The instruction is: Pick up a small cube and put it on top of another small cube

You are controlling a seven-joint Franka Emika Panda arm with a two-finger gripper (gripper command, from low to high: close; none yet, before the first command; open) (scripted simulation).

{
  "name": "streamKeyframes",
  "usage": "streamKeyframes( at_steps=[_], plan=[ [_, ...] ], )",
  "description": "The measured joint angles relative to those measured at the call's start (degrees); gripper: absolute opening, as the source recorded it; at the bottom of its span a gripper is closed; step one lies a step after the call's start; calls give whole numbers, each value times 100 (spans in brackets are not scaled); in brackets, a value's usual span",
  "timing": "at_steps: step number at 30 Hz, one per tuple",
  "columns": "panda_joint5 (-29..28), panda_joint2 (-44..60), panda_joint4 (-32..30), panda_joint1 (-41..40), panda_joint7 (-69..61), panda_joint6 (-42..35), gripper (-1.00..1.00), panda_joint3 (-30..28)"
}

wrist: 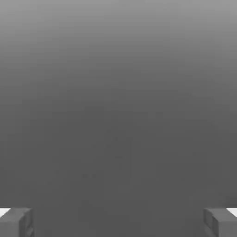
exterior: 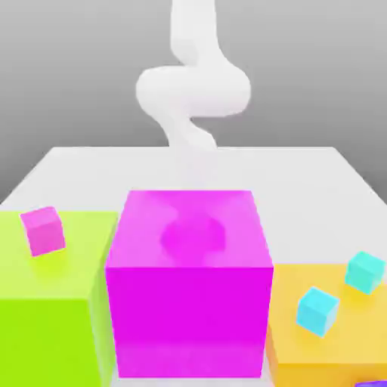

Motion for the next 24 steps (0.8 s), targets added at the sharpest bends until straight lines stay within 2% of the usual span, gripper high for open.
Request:
streamKeyframes(
  at_steps=[14, 24],
  plan=[
    [-862, 2936, 588, -177, 1226, 444, 0, 1136],
    [-1468, 5008, 1003, 263, 2091, 759, 0, 1386]
  ],
)
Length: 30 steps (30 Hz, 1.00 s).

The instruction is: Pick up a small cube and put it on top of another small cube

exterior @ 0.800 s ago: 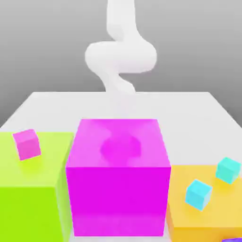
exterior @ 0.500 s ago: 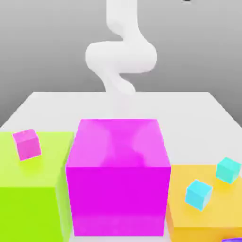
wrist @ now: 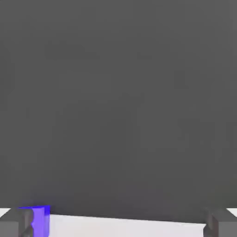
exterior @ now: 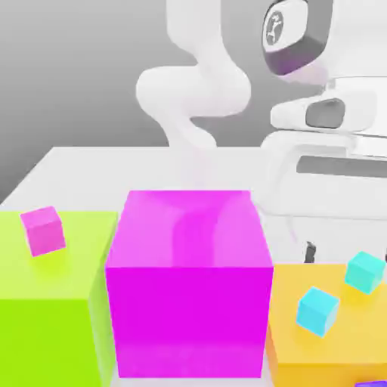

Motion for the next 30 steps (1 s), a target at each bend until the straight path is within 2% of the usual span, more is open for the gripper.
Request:
streamKeyframes(
  at_steps=[10, 14, 15, 22, 26, 30],
  plan=[
    [-6, 1930, 380, 505, 470, 427, 0, 147],
    [-248, 2763, 593, 737, 677, 955, 0, -86],
    [-286, 2875, 623, 774, 704, 1034, -100, -130],
    [-261, 2851, 616, 771, 688, 1024, -100, -122],
    [11, 2137, 379, 605, 476, 542, -100, 147],
    [174, 1400, -171, 604, 166, 314, -100, 502]
  ],
)
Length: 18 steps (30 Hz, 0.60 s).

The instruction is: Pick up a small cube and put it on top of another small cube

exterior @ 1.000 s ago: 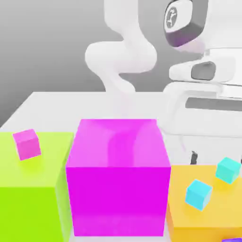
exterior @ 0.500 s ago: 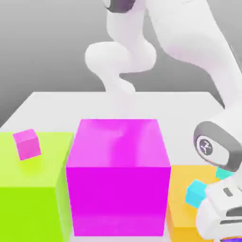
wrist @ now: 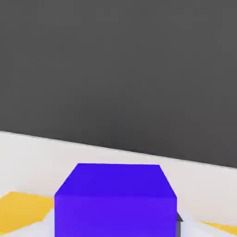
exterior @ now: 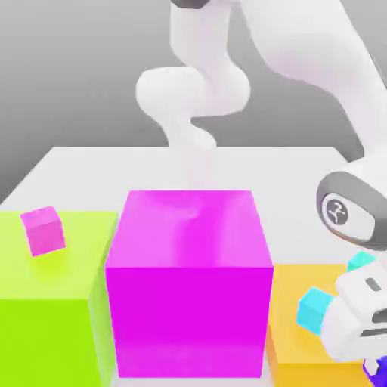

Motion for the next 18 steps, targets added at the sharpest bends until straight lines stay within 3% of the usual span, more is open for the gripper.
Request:
streamKeyframes(
  at_steps=[6, 14, 18],
  plan=[
    [484, -1143, -927, -15, -649, -185, -100, 595],
    [1724, -2738, -2163, 442, -1913, -278, -100, 950],
    [1204, -2157, -2381, 472, -1569, 454, -100, 855]
  ],
)
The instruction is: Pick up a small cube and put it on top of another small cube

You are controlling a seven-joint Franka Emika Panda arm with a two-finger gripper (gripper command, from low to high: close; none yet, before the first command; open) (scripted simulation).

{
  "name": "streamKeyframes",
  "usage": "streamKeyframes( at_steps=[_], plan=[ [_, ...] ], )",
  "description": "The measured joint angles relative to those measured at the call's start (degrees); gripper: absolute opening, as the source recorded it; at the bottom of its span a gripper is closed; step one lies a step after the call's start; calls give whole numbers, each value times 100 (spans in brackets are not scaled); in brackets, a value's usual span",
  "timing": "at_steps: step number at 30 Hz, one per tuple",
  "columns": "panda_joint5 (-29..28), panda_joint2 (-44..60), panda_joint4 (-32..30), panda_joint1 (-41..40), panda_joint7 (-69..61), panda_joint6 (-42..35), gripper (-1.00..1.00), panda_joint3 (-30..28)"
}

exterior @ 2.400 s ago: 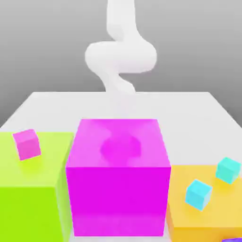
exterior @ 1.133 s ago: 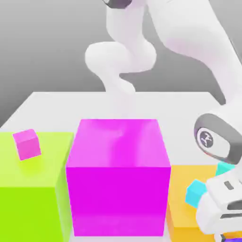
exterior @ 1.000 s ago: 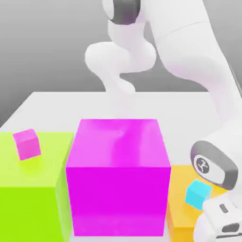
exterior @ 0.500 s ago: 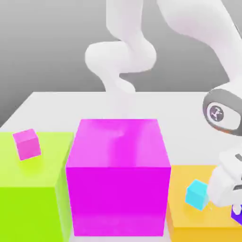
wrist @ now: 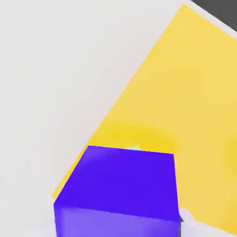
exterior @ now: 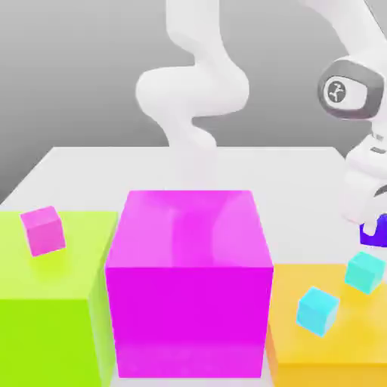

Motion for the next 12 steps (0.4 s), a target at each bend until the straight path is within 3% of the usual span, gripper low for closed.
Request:
streamKeyframes(
  at_steps=[1, 7, 12],
  plan=[
    [-153, 160, -28, 11, 109, 166, 100, -23],
    [-235, 240, -41, 18, 169, 247, 100, -35],
    [463, -565, 77, 136, -337, -574, 100, -52]
  ],
)
